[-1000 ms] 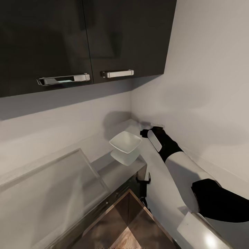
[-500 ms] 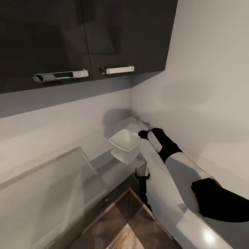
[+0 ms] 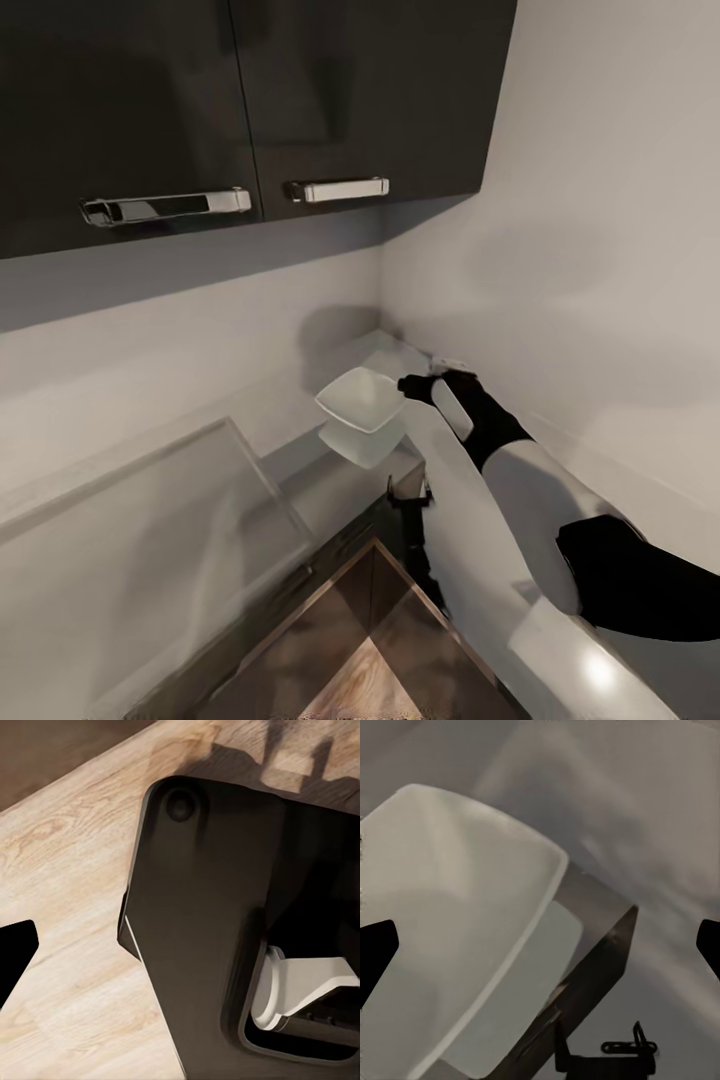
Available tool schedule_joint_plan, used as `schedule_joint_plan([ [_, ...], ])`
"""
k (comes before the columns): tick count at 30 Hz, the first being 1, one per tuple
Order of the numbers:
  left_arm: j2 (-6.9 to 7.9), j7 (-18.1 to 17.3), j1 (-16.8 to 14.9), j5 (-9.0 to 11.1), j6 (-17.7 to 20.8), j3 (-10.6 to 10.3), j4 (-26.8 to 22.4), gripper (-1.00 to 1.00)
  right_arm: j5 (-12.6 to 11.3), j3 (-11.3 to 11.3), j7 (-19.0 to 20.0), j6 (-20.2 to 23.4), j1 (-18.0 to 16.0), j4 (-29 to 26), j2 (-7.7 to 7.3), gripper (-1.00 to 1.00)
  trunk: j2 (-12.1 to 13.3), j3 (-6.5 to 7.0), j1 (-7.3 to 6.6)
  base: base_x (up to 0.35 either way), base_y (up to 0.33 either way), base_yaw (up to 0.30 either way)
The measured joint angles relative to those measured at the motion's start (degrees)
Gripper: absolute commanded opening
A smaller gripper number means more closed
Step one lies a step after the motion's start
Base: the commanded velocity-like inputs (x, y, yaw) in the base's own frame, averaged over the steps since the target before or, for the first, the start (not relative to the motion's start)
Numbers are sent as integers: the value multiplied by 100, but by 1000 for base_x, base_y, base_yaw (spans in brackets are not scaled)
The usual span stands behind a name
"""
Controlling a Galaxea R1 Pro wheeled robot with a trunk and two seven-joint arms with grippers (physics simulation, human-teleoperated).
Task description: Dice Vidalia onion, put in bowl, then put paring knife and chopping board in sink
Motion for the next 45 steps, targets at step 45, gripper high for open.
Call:
schedule_joint_plan([
  [45, -9, 7, -9, -8, -7, 0, 155, 100, -62, 1, 393, -76, 8, 139, -198, 100, -1, -423, 0, 0, 0, 0],
])
